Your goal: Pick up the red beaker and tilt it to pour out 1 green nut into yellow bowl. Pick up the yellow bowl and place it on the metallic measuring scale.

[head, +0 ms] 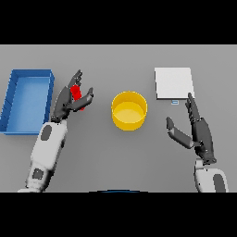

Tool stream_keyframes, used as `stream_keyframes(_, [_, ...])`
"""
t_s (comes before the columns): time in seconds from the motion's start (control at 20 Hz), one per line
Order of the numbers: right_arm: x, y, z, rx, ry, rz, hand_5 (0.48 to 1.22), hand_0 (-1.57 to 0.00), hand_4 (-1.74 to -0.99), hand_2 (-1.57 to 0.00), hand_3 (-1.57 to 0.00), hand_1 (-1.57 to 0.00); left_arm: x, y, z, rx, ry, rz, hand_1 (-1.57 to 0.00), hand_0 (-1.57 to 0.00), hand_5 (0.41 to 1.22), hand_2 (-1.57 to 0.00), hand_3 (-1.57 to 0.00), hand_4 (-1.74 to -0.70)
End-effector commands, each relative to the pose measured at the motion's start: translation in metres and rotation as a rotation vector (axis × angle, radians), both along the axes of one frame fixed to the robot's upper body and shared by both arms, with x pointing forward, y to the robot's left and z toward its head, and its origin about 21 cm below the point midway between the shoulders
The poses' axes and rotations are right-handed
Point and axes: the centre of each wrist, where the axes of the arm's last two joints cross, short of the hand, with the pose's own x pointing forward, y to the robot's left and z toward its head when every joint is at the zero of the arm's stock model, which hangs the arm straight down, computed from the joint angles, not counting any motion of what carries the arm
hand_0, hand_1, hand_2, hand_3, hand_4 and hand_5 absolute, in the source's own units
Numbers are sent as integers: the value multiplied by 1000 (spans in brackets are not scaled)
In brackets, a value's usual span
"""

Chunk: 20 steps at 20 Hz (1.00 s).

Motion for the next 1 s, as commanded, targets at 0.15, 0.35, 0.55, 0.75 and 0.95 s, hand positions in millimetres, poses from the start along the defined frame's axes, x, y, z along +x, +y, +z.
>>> stream_keyframes(0.15, [-3,0,-2,7,-6,19,683,1,-1283,1,1,1,3,-7,-5,12,11,63,-875,-859,1003,-886,-879,-1439])
stream_keyframes(0.35, [-3,0,-2,12,-10,19,682,1,-1293,1,1,1,3,-13,-7,16,-23,51,-1286,-1279,1132,-1290,-1288,-1447])
stream_keyframes(0.55, [0,6,-5,0,-21,38,679,1,-1288,1,1,1,3,-15,-4,-14,-75,66,-1454,-1452,1117,-1456,-1455,-1621])
stream_keyframes(0.75, [2,4,-6,-22,-18,28,667,1,-1254,1,1,1,7,-12,12,-6,-146,77,-1523,-1522,1100,-1524,-1523,-1692])
stream_keyframes(0.95, [1,6,-7,-35,-33,33,673,1,-1245,1,1,1,12,-15,46,86,-216,44,-1551,-1551,1101,-1552,-1552,-1721])
